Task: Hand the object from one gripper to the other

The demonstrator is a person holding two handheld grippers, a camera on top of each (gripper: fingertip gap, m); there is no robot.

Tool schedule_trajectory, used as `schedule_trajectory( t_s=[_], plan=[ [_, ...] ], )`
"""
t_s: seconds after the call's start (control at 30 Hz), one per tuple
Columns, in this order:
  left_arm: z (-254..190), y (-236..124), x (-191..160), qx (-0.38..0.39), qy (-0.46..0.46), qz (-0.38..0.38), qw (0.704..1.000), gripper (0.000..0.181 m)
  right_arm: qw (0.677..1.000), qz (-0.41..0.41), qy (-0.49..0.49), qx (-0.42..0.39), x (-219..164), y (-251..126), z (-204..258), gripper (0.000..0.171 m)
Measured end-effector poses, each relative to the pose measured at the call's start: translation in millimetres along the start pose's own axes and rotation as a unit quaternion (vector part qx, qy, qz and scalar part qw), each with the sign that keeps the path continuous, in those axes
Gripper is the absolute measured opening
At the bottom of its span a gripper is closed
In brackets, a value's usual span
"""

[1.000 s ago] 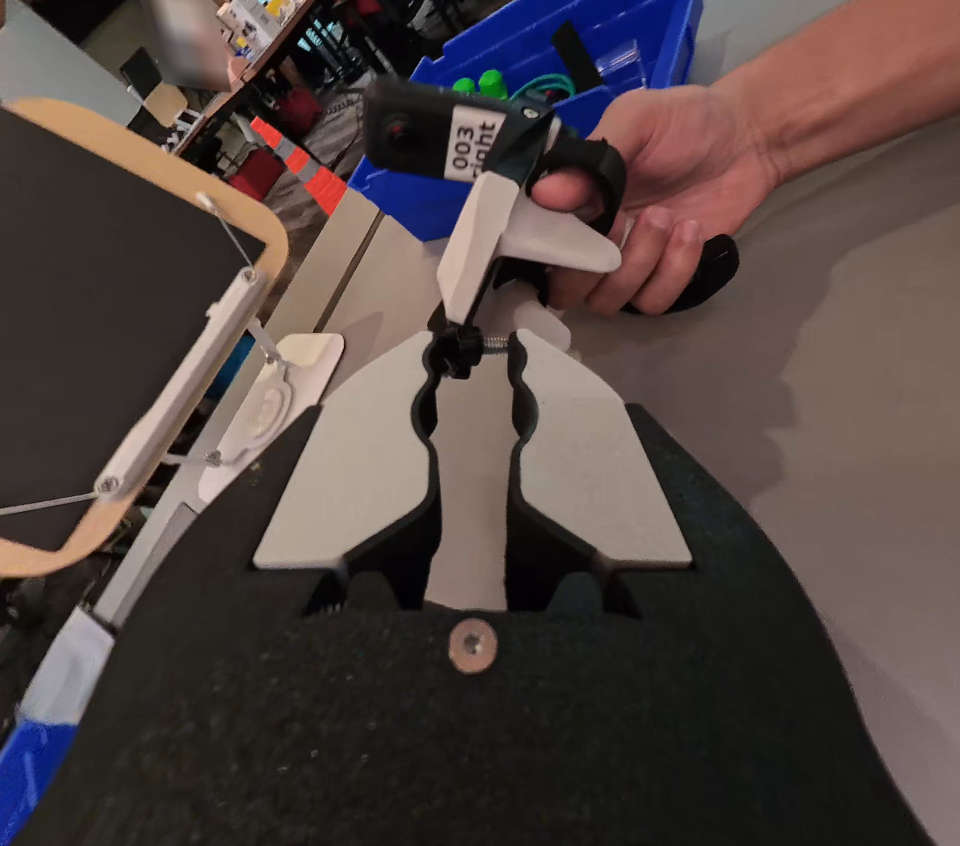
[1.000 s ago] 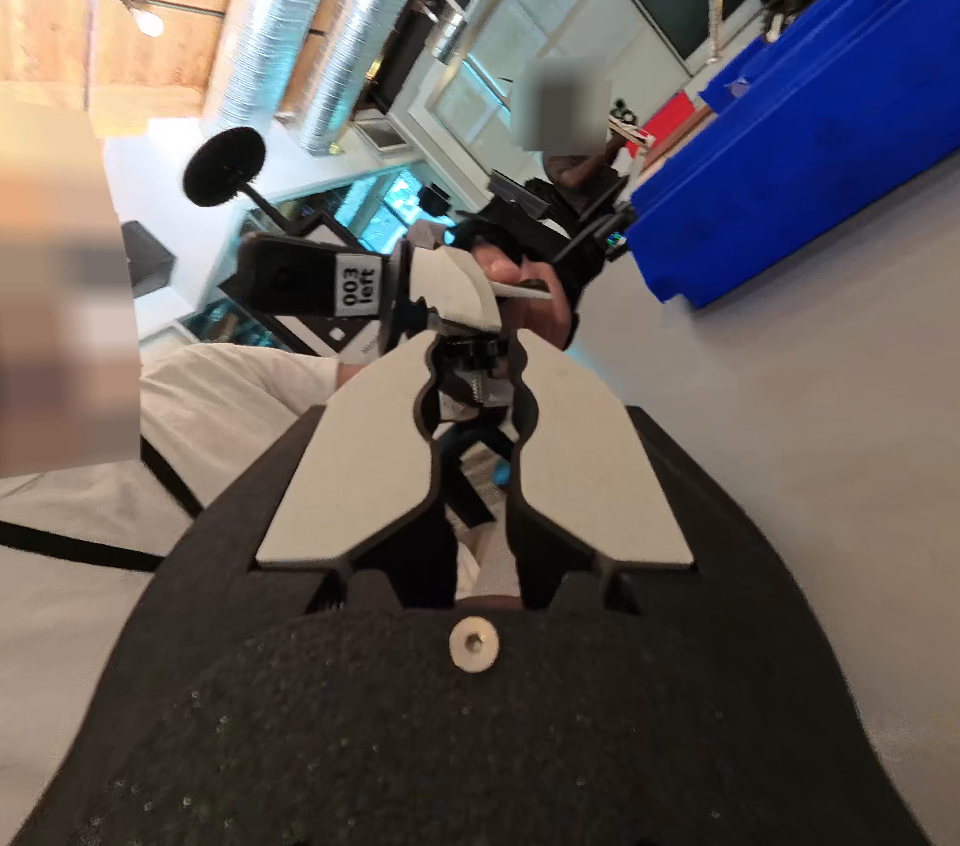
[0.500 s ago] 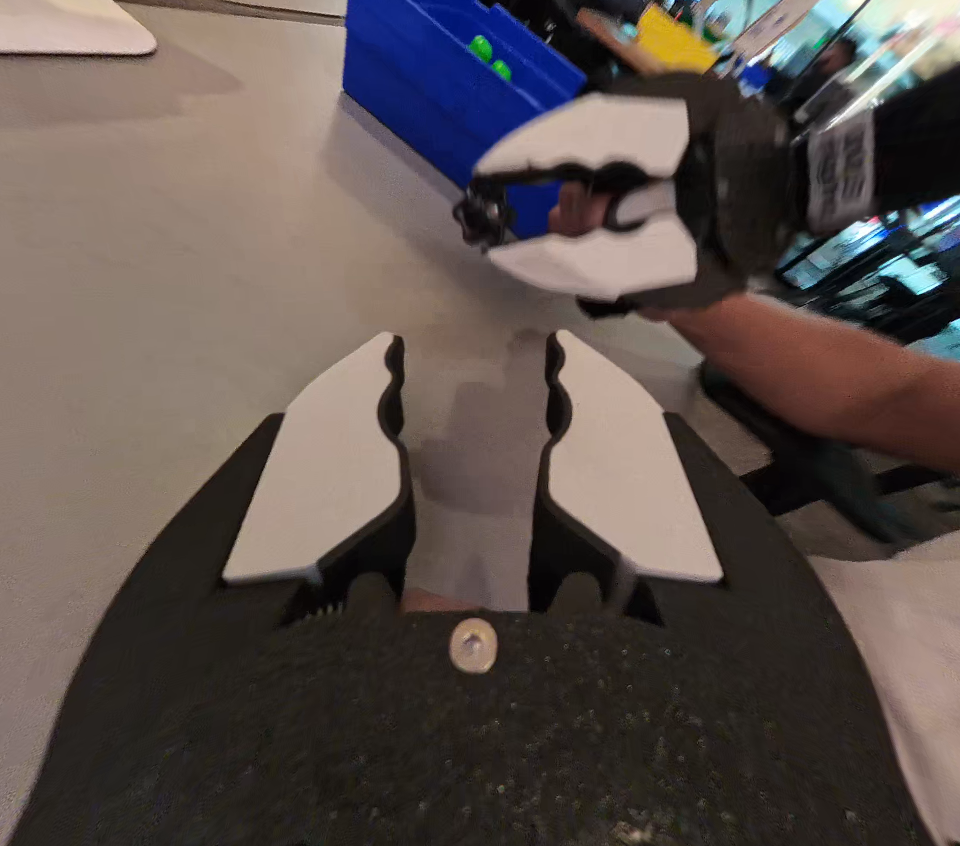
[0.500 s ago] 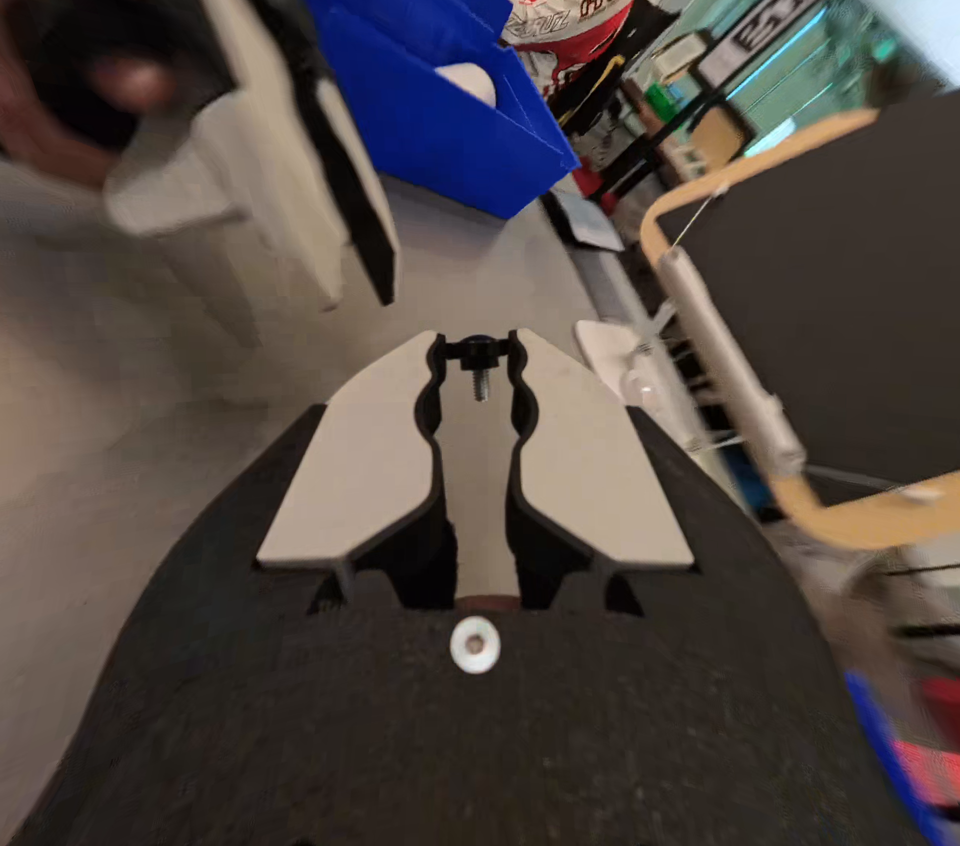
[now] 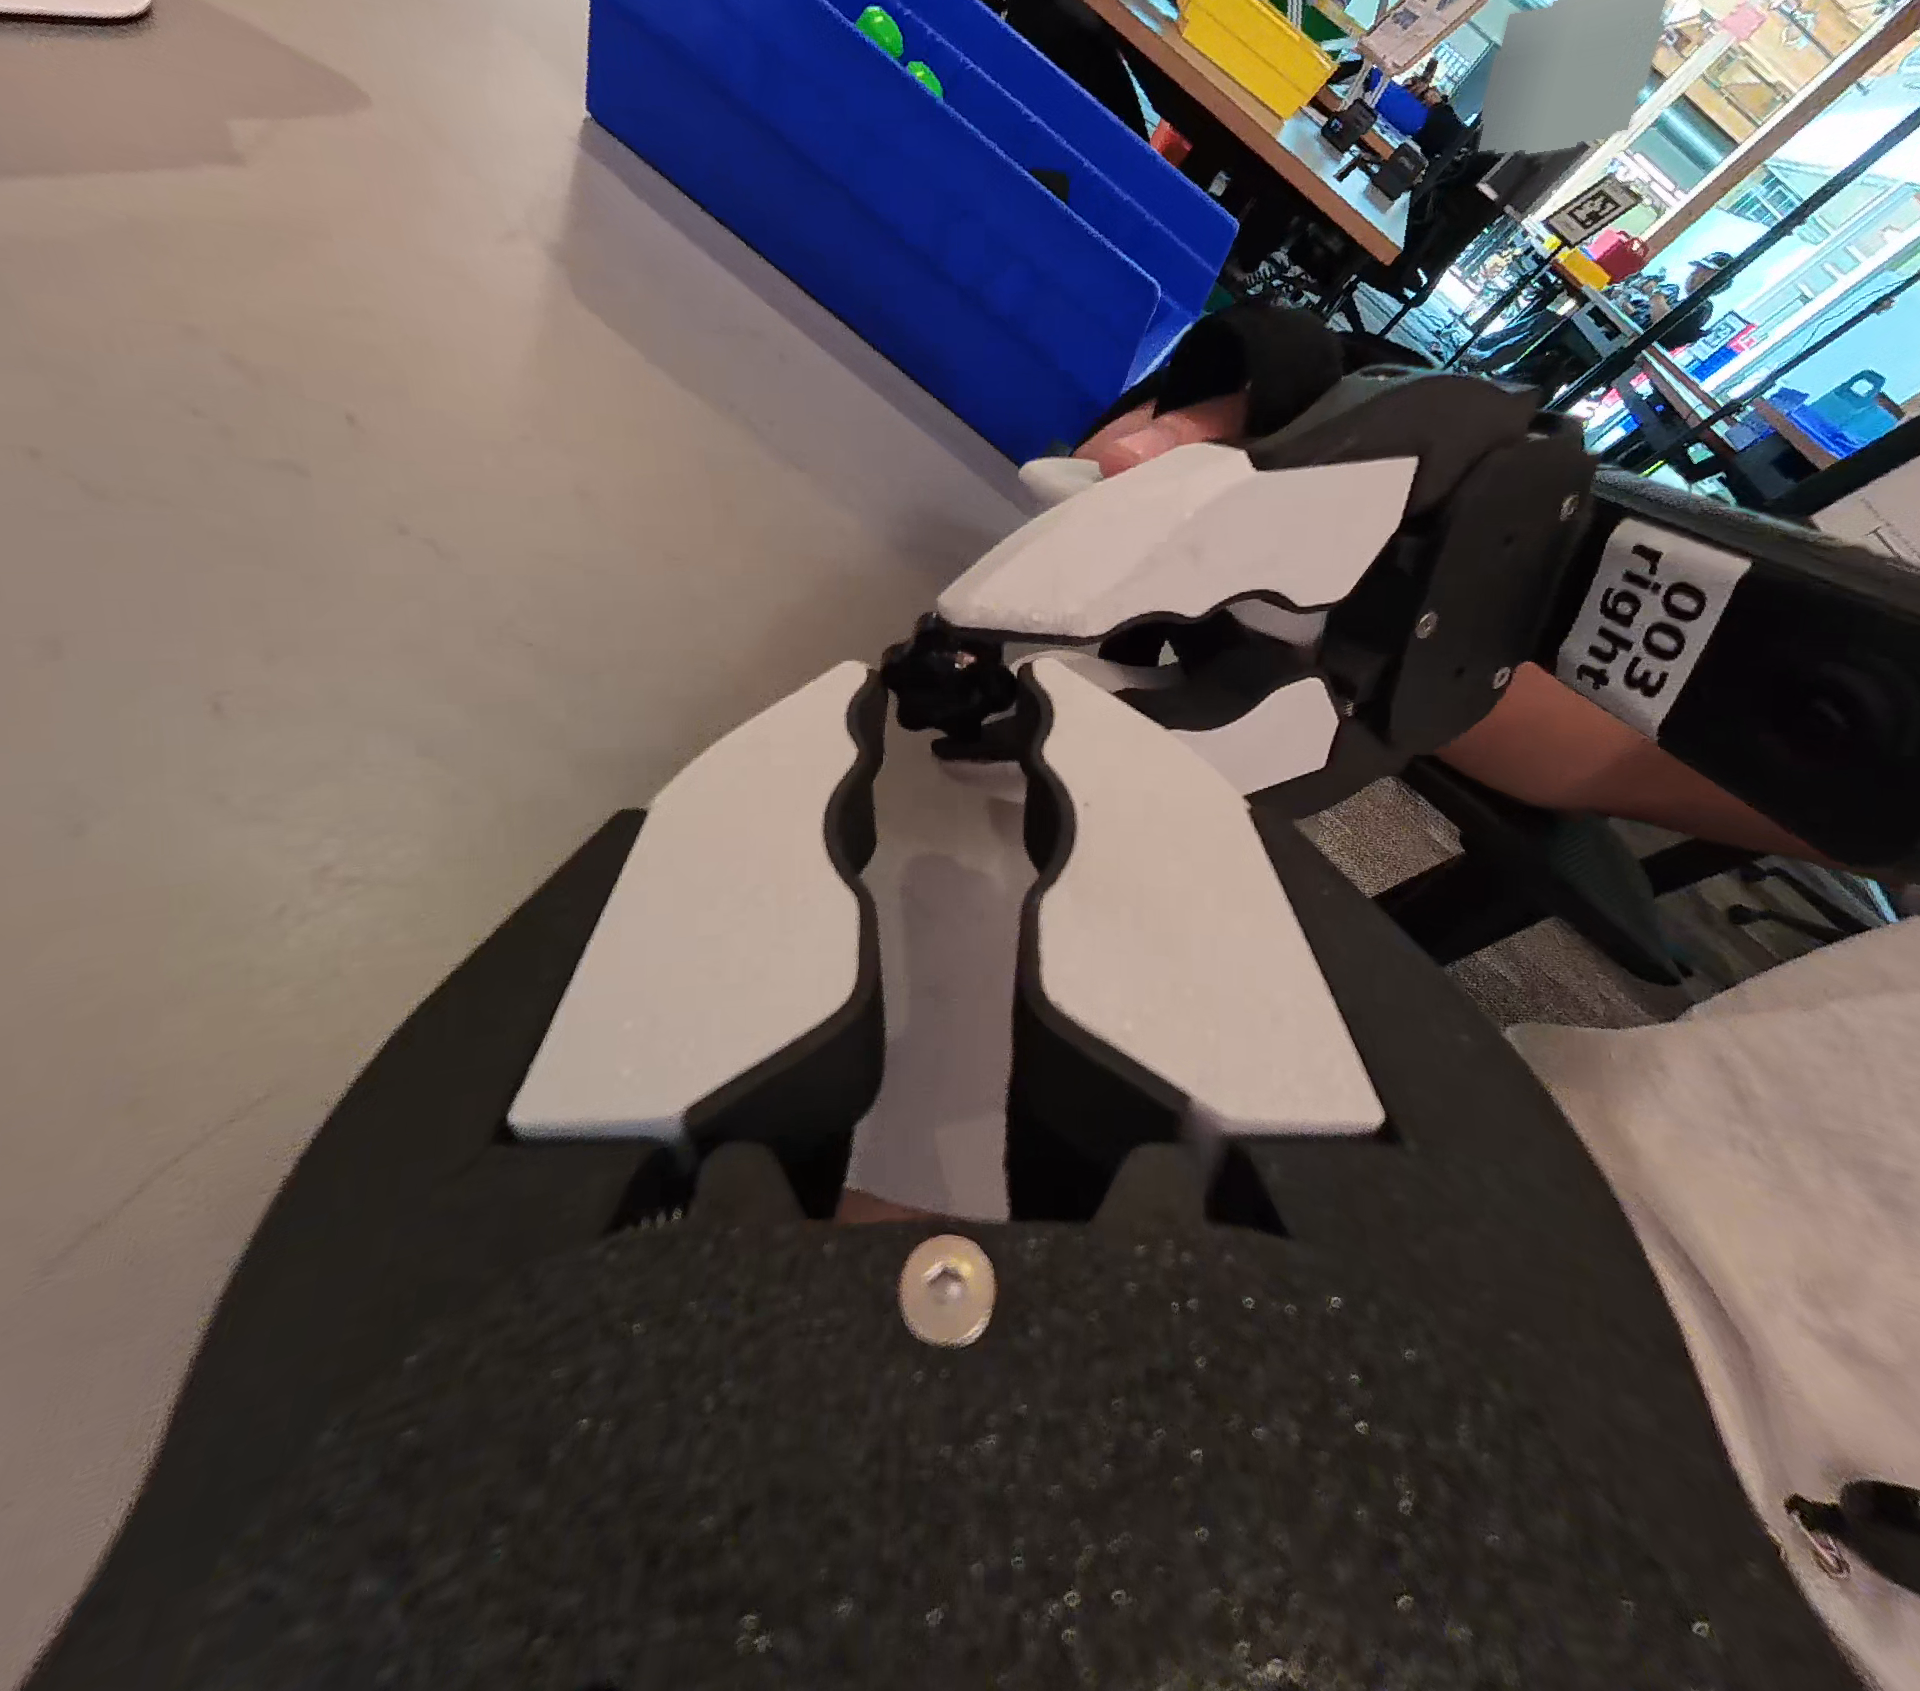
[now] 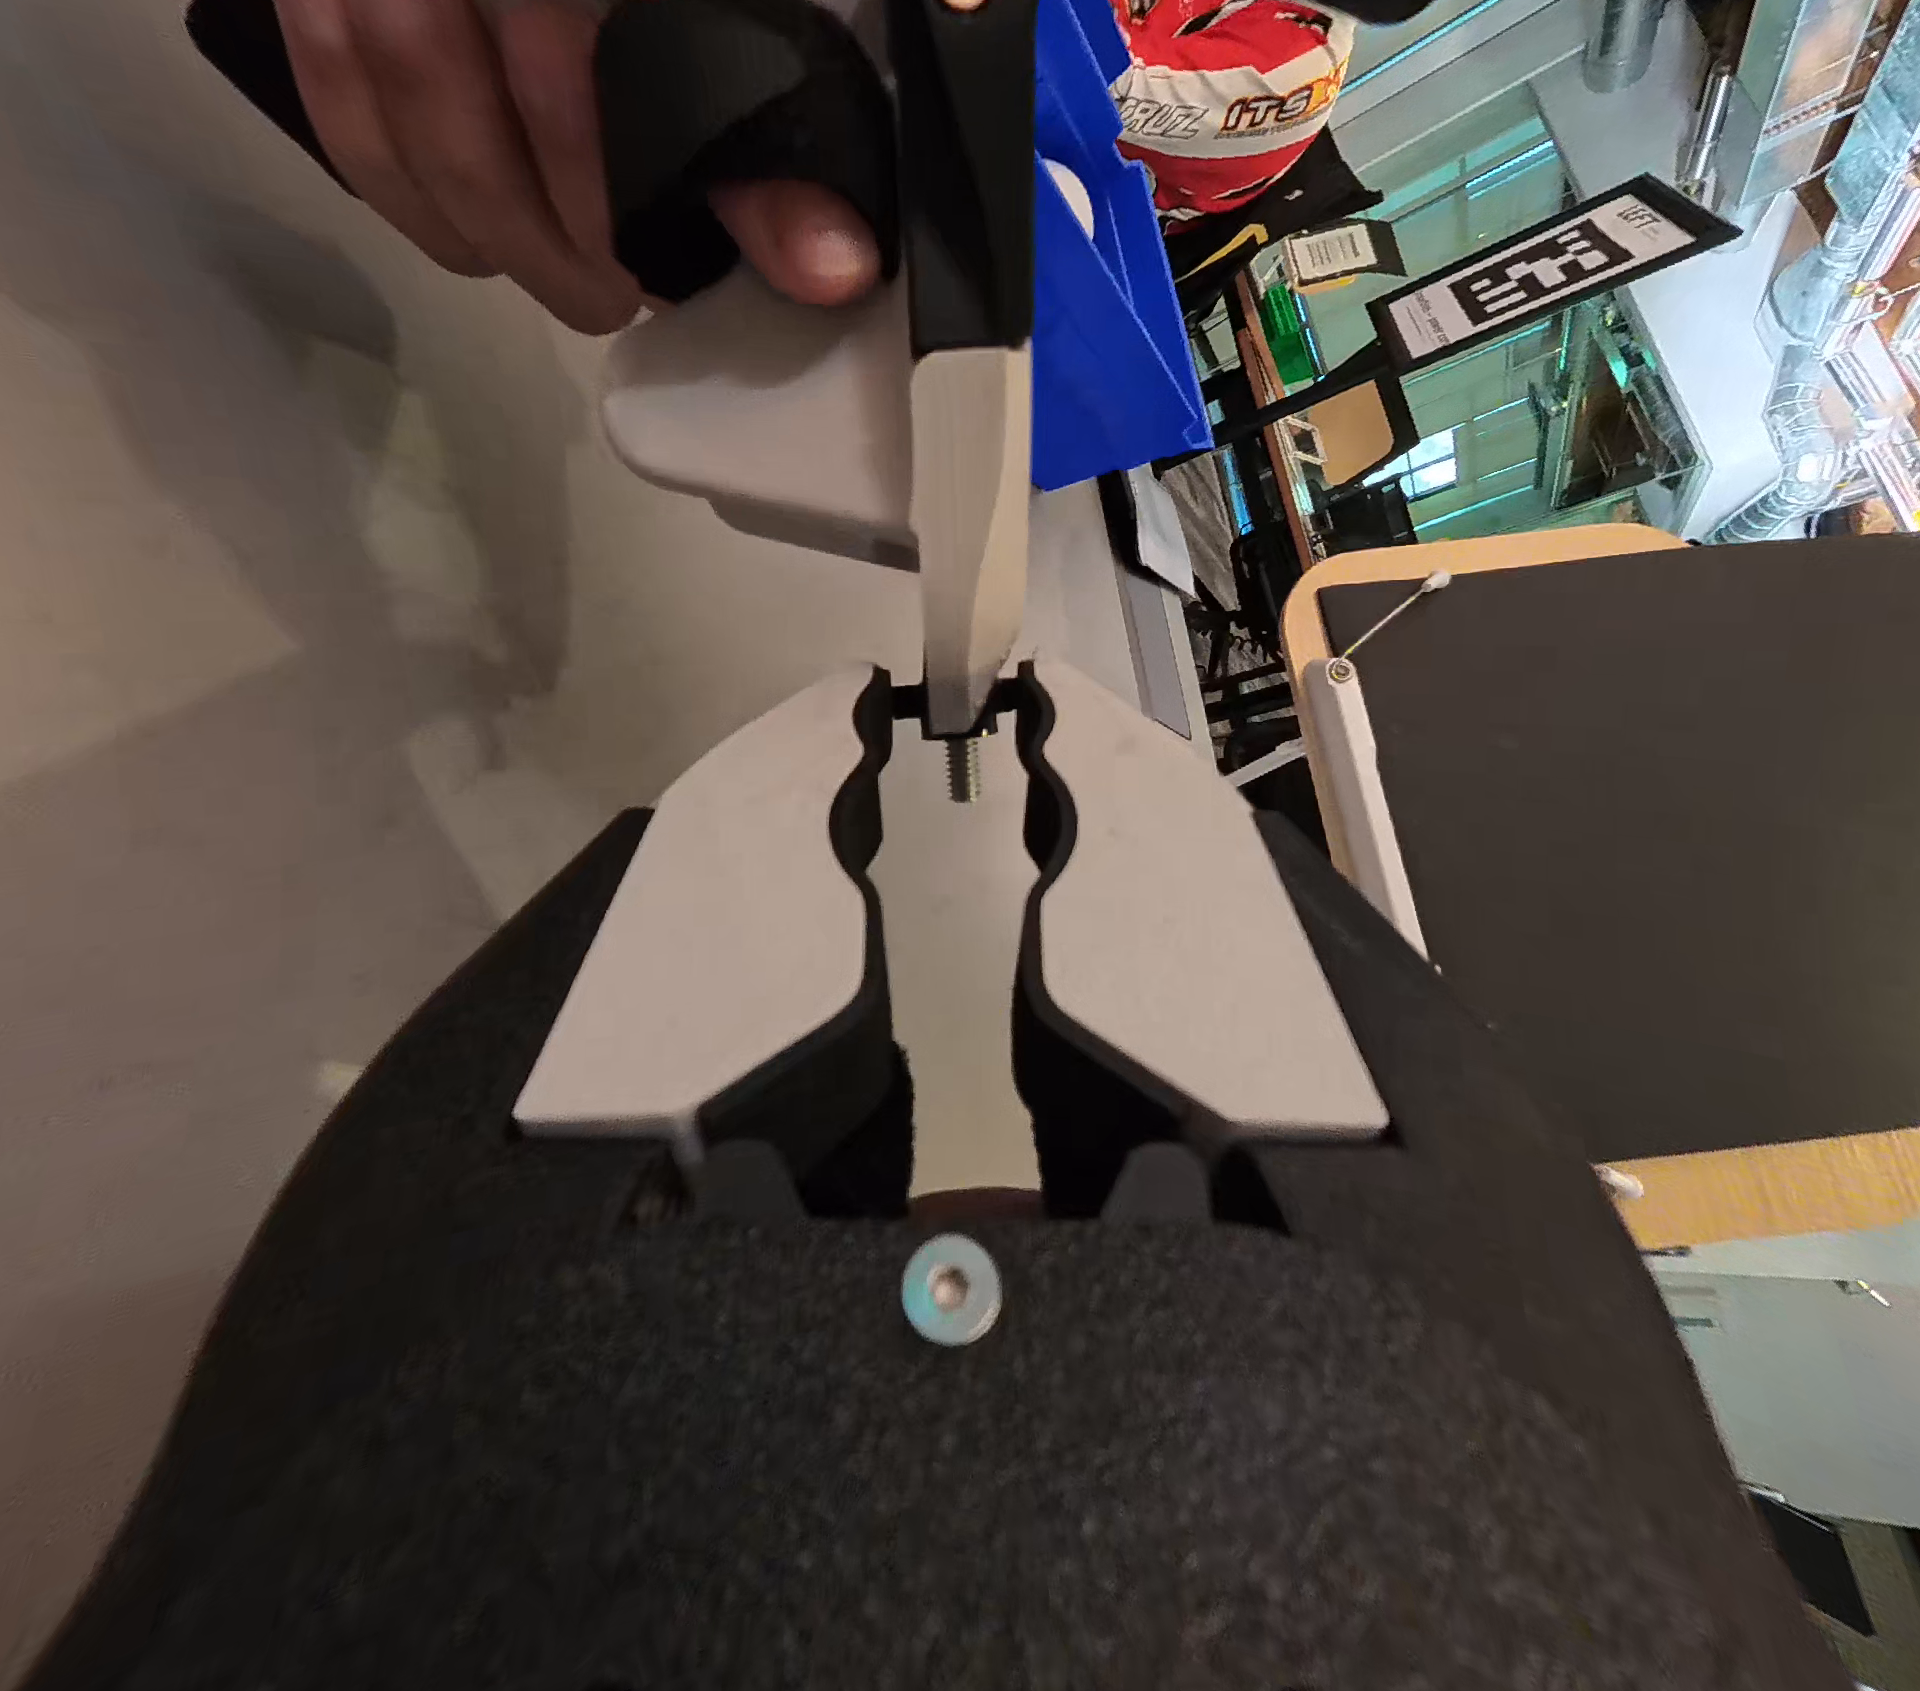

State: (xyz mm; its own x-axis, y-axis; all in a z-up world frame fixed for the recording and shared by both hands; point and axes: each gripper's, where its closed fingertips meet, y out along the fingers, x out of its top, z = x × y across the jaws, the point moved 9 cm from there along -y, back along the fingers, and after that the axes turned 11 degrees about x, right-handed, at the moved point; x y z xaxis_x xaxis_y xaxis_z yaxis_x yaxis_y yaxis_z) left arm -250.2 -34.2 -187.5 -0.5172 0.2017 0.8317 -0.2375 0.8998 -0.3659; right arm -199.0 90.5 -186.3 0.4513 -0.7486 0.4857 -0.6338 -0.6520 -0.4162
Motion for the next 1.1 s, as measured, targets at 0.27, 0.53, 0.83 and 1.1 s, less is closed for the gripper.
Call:
schedule_trajectory(
  t_s=[0.27, 0.53, 0.83, 1.1],
  plan=[
    [10.6, -24.5, 14.6, 0.036, 0.052, -0.081, 0.995, 0.023, 0.965, -0.097, 0.238, 0.044, -25.2, -6.9, -25.4, 0.034],
    [-1.7, -22.7, 6.1, 0.222, 0.379, -0.071, 0.896, 0.023, 0.670, -0.226, 0.663, 0.246, -60.4, 17.0, -37.2, 0.063],
    [-13.6, -3.9, -7.3, 0.253, 0.462, -0.029, 0.850, 0.023, 0.693, -0.196, 0.650, 0.243, -43.6, 29.9, -25.0, 0.056],
    [-16.5, 1.0, -11.2, 0.277, 0.464, -0.013, 0.841, 0.026, 0.741, -0.165, 0.614, 0.217, -46.4, 27.1, -26.3, 0.026]
  ],
)
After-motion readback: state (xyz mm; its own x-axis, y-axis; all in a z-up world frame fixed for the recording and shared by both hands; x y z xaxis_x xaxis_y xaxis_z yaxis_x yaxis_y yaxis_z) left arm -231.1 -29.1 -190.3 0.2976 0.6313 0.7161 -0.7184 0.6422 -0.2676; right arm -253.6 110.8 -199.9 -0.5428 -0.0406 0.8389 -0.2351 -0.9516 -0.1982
